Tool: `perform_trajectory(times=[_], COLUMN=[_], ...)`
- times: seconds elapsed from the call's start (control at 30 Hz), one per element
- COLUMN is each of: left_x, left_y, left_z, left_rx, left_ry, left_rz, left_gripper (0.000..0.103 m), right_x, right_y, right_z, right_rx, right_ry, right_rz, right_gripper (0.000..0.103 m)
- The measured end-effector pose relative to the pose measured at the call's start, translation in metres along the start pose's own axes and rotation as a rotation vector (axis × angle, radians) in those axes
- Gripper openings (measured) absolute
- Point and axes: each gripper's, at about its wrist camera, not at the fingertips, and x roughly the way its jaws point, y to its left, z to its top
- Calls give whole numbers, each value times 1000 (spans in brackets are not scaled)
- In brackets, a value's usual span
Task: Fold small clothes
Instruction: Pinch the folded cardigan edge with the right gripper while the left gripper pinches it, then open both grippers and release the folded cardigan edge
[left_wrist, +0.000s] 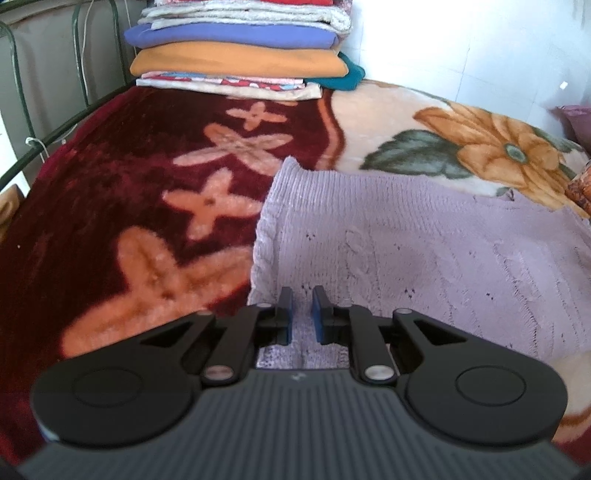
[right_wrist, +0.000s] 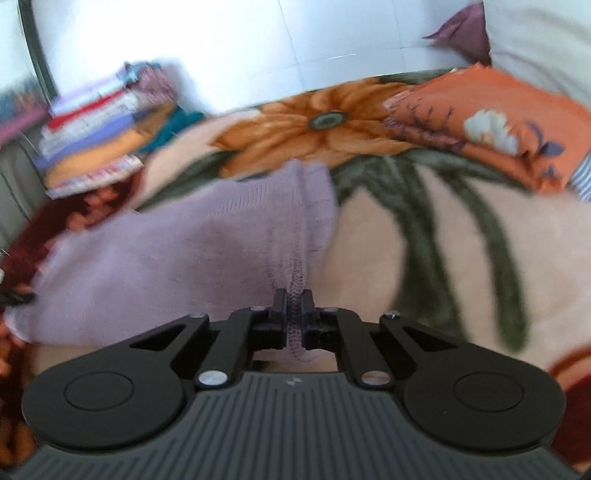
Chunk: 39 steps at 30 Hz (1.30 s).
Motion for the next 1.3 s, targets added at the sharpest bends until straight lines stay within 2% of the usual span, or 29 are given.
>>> perform_trajectory(times=[0.03,0.1,0.2,0.27,0.3,0.33,0.4,0.5,0.67,0.73,0.83,0.97,1.13,1.2,1.23,1.27,1.3], left_x=[2,2,-1,-4,-6,-9,-14,-23,-28,-26,-23,-22,-20,-21,-21,-21,-21], left_y=[0,-1,-2,-2,-2,-2,-4,-10,-21,-25,-34,-40,-41,-43,-44,-44,-44], left_z=[-1,-3,-3,-2,-2,-2,-3,-4,-6,-8,-11,-14,-17,-18,-18,-18,-18], left_rx=[-5,-2,10,3,-7,-21,-33,-36,-46,-53,-33,-20,-16,-10,-8,-6,-6], left_ry=[9,10,10,14,16,18,21,26,68,88,105,114,121,120,120,120,120], left_rz=[3,12,15,12,8,3,-5,-26,-67,-85,-68,-56,-55,-51,-49,-47,-47], left_gripper=[18,19,20,21,21,21,30,43,44,44,44,44,45,46,46,46,46], right_x=[9,19,13,4,1,-2,-4,3,34,44,51,56,60,56,54,54,54], right_y=[-1,-1,-2,-11,-13,-16,-16,-11,-10,-10,-8,0,2,1,-2,-4,-6], right_z=[-1,-4,1,6,8,10,13,18,17,14,10,11,15,17,16,15,13], right_rx=[-10,-19,27,139,176,210,229,217,256,277,278,210,214,242,272,303,319], right_ry=[23,52,23,-1,-15,-33,-58,-46,11,13,-2,20,39,44,53,63,63], right_rz=[-33,-38,-14,44,64,87,110,87,96,99,128,127,124,193,284,332,332], right_gripper=[7,7,8,22,41,66,79,80,80,85,97,102,103,103,97,96,96])
